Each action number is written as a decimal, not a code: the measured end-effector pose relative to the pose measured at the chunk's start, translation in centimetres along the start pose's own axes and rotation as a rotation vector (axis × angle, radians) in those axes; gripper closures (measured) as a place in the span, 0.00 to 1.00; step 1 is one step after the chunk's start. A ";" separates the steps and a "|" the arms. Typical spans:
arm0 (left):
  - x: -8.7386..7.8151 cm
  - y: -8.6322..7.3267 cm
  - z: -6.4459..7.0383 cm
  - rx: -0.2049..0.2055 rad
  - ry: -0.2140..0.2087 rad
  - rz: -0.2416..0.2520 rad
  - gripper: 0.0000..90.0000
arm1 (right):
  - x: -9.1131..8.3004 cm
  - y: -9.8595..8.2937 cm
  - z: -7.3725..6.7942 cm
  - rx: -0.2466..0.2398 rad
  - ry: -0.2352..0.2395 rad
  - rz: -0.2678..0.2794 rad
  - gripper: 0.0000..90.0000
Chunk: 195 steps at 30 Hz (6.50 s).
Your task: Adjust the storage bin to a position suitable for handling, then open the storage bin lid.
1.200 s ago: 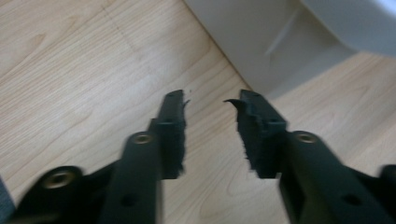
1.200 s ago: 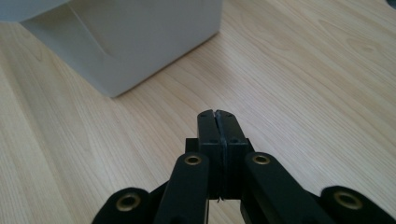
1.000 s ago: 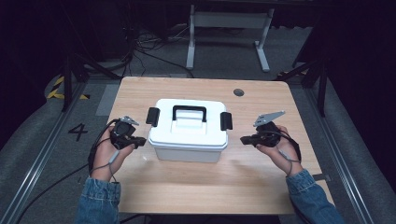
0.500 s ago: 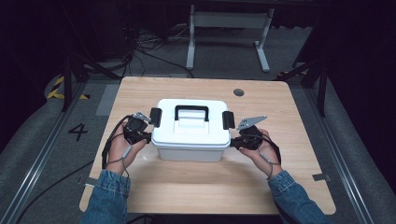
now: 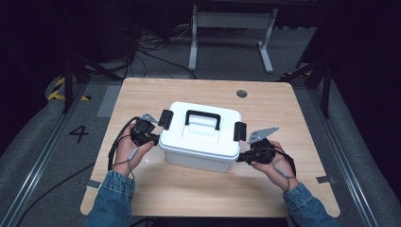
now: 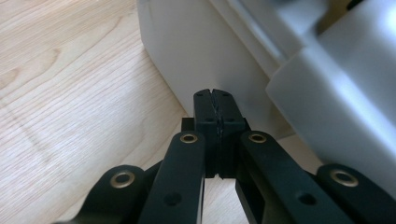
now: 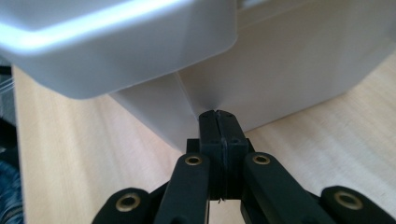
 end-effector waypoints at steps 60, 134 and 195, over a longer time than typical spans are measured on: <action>-6.5 -4.0 -2.2 -0.056 0.254 -0.132 0.36 | -3.2 13.6 0.5 -0.057 -0.101 0.048 0.55; -6.2 -4.4 -2.7 -0.066 0.236 -0.150 0.35 | 0.1 18.6 -2.5 -0.219 0.036 -0.087 0.94; -5.7 -4.5 -2.9 -0.077 0.232 -0.172 0.32 | -10.7 15.4 7.8 0.003 -0.249 0.014 0.94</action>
Point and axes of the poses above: each handheld gripper's, and its own axes: x roughly forward along the jaws, y roughly out of its top, z roughly to its right, the point moved 6 cm from there along x, roughly forward along the jaws, and after that the axes turned 10 degrees about z, right-handed, at the moved point
